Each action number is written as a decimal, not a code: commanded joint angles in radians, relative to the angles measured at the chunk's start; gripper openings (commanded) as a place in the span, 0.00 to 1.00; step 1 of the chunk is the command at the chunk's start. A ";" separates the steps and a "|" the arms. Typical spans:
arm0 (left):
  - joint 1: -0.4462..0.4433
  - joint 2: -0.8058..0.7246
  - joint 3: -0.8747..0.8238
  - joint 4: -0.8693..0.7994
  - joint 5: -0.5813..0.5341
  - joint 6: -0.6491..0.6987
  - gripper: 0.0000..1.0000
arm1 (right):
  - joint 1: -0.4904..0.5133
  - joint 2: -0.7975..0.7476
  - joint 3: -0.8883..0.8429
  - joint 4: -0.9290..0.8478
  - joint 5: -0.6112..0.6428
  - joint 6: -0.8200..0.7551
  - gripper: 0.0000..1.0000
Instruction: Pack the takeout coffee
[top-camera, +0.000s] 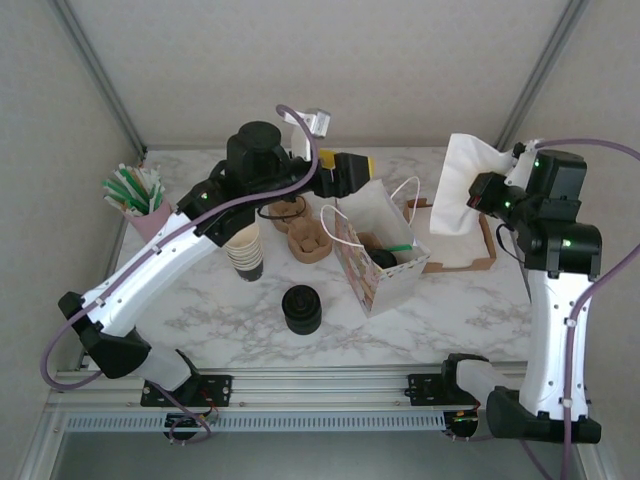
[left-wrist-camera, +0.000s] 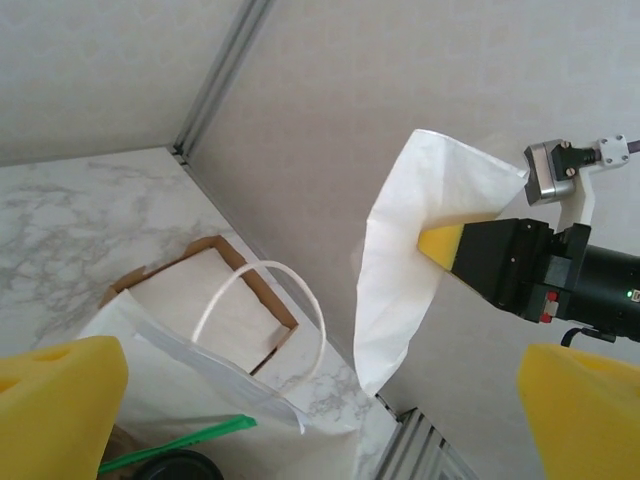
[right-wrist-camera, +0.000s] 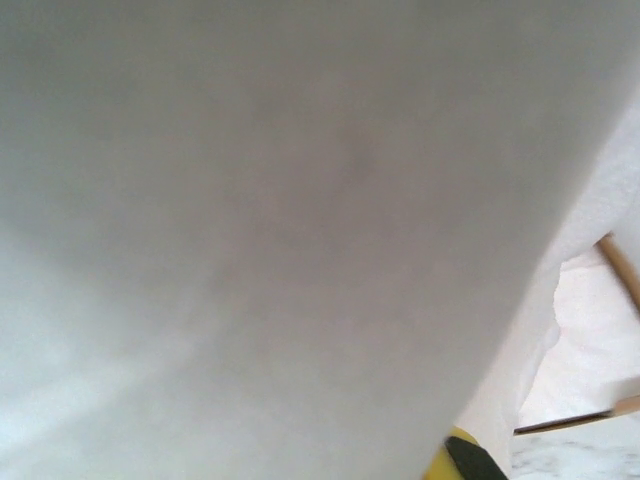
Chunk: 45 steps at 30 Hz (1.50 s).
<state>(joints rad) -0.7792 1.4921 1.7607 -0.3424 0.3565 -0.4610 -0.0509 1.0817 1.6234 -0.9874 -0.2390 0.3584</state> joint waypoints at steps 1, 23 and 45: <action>-0.025 -0.029 -0.014 -0.016 -0.034 -0.014 0.99 | 0.012 -0.028 0.035 0.004 -0.142 0.056 0.00; -0.040 -0.310 -0.291 -0.006 -0.234 -0.050 0.90 | 0.201 0.055 0.103 0.085 -0.677 0.162 0.00; 0.087 -0.431 -0.727 0.301 0.167 -0.315 0.76 | 0.310 0.321 0.196 -0.197 -0.697 -0.018 0.00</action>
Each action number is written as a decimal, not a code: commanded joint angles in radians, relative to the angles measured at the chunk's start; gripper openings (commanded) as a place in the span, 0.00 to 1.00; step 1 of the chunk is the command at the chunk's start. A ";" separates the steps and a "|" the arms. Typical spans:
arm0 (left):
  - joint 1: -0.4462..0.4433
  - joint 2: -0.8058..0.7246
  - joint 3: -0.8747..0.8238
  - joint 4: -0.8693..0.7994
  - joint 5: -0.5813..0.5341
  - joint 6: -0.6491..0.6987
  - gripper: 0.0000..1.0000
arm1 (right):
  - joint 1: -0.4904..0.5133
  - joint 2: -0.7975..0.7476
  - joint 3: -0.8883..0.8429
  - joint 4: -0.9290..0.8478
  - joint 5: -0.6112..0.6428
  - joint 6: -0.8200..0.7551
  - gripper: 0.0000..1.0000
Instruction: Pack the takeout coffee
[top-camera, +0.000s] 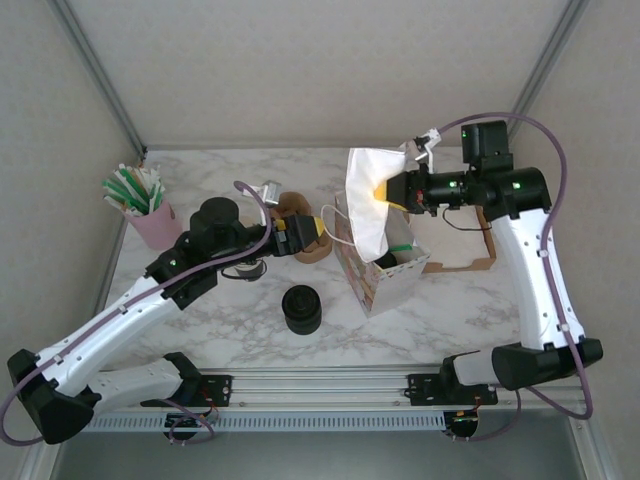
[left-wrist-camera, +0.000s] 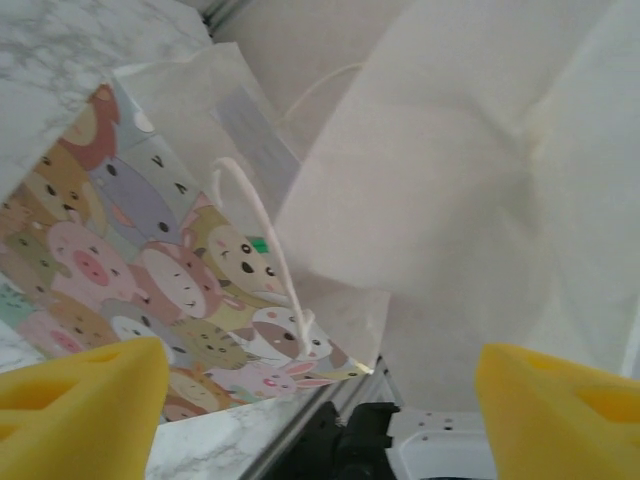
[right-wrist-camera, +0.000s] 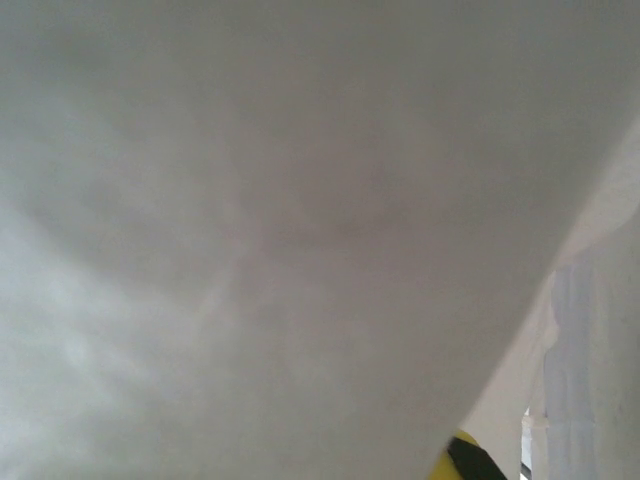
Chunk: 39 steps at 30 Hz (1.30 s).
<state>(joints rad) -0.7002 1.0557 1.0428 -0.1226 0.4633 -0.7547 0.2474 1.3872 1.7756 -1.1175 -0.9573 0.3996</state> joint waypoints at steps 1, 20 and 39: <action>0.008 0.012 -0.007 0.086 0.067 -0.023 0.74 | 0.015 0.029 0.055 -0.082 0.039 -0.073 0.00; 0.001 0.094 0.014 0.061 0.071 0.012 0.14 | 0.067 0.116 0.108 -0.203 0.349 -0.174 0.00; 0.001 0.086 0.011 0.038 0.049 0.022 0.06 | 0.220 0.122 0.119 -0.241 0.932 -0.202 0.00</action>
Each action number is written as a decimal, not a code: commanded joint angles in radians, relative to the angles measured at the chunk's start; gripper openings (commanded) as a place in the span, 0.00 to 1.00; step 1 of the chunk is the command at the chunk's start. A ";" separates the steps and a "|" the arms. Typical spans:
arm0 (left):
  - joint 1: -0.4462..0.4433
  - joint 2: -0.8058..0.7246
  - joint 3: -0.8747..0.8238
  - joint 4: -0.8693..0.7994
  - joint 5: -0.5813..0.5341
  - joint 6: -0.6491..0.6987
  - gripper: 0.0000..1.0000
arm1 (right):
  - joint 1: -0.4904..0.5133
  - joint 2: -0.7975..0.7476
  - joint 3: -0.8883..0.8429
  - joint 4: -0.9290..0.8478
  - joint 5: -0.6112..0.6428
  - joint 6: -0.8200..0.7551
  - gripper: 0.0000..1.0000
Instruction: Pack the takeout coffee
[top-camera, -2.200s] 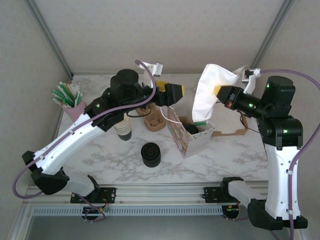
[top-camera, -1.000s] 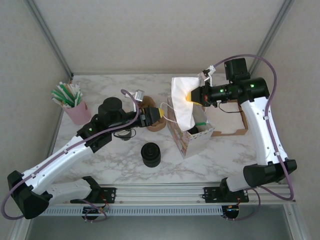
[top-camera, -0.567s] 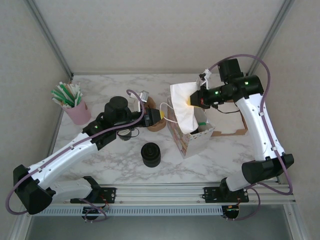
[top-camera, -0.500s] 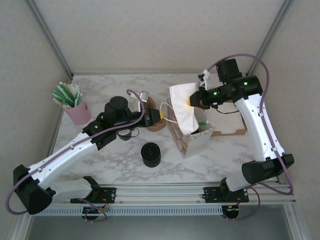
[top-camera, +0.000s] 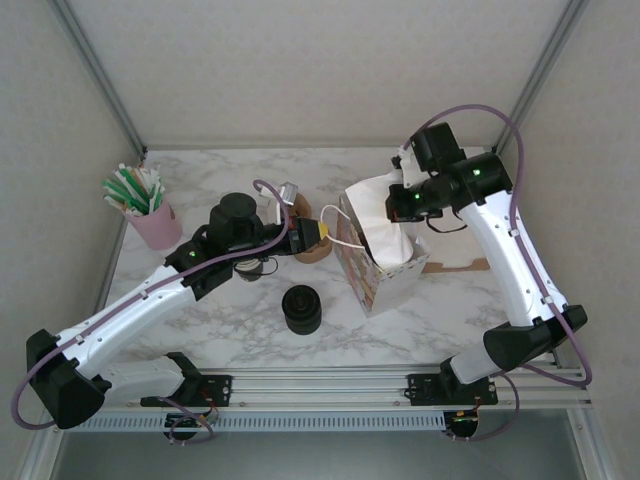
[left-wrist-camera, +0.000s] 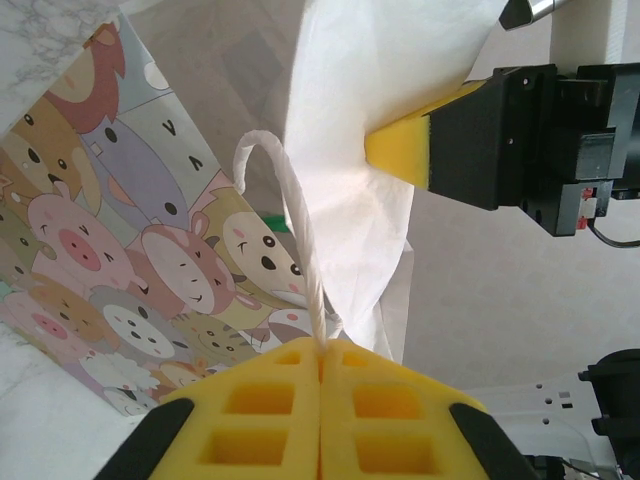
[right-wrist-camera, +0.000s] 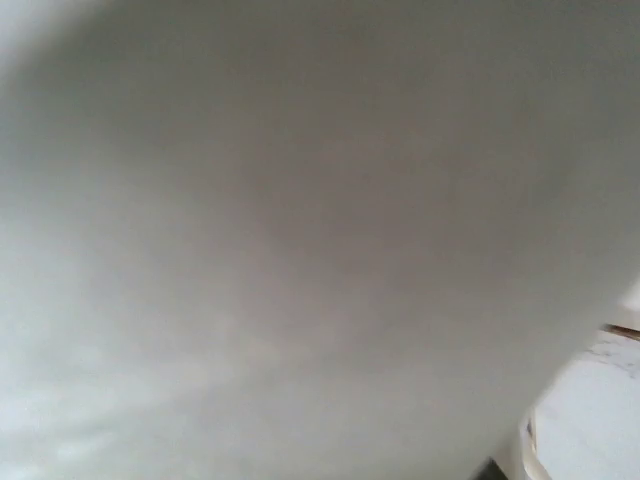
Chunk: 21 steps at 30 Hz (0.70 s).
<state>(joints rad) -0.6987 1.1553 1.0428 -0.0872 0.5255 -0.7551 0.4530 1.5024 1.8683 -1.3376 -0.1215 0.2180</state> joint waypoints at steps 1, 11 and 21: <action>-0.001 -0.014 0.011 0.003 -0.013 0.022 0.06 | 0.022 0.009 0.025 -0.022 0.111 -0.019 0.00; 0.000 -0.002 0.017 0.006 -0.012 0.022 0.06 | 0.110 0.019 -0.039 0.008 0.213 0.039 0.00; 0.000 0.003 0.024 -0.001 -0.014 0.026 0.06 | 0.173 0.067 -0.092 0.010 0.238 0.092 0.00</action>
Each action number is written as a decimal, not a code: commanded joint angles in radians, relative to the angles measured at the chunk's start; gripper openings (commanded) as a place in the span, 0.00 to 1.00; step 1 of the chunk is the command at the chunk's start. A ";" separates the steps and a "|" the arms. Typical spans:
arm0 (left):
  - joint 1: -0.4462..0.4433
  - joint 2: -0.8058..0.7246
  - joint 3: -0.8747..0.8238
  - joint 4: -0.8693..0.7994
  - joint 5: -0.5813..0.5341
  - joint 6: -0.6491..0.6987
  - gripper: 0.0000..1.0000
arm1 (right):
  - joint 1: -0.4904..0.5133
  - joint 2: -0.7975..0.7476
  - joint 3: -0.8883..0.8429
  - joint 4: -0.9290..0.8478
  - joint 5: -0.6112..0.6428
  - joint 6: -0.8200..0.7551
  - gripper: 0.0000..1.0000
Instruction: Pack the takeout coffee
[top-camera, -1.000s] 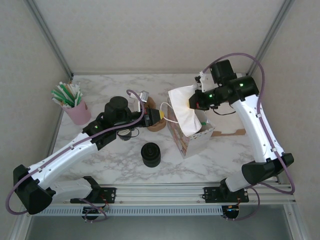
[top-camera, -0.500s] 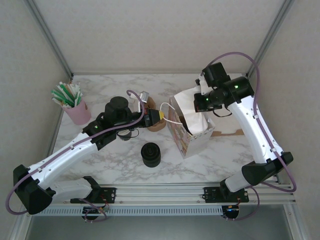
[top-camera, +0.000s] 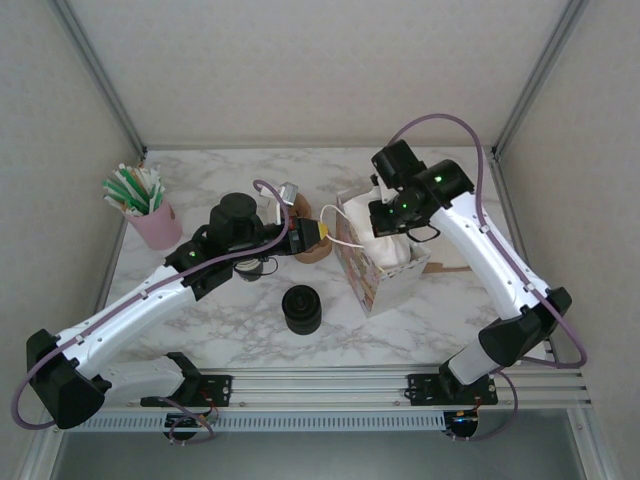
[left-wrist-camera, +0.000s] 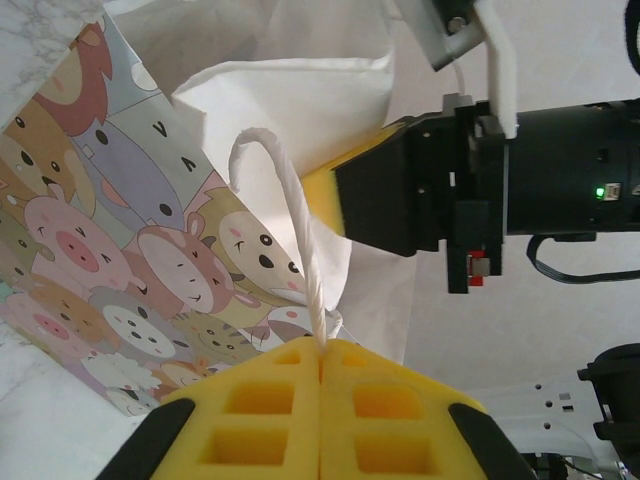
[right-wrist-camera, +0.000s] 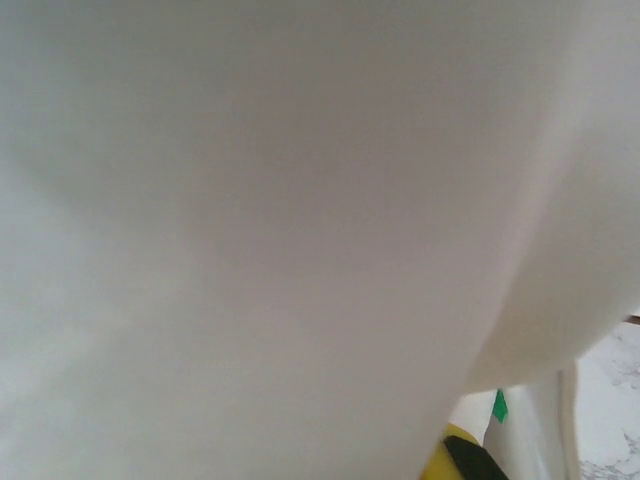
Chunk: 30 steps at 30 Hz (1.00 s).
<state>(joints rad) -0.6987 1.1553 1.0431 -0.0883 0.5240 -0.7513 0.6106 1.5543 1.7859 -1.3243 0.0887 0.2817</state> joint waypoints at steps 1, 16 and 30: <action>-0.001 0.004 0.023 0.000 -0.013 0.024 0.06 | 0.017 0.021 -0.010 -0.006 0.026 0.027 0.00; -0.001 0.016 0.028 0.001 -0.009 0.030 0.06 | 0.018 0.094 -0.017 -0.003 0.013 0.040 0.00; -0.001 0.027 0.038 0.000 -0.010 0.040 0.06 | 0.018 0.142 0.000 -0.011 -0.014 0.046 0.02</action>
<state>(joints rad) -0.6987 1.1759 1.0470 -0.0902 0.5240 -0.7326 0.6209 1.6852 1.7741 -1.3205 0.0772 0.3080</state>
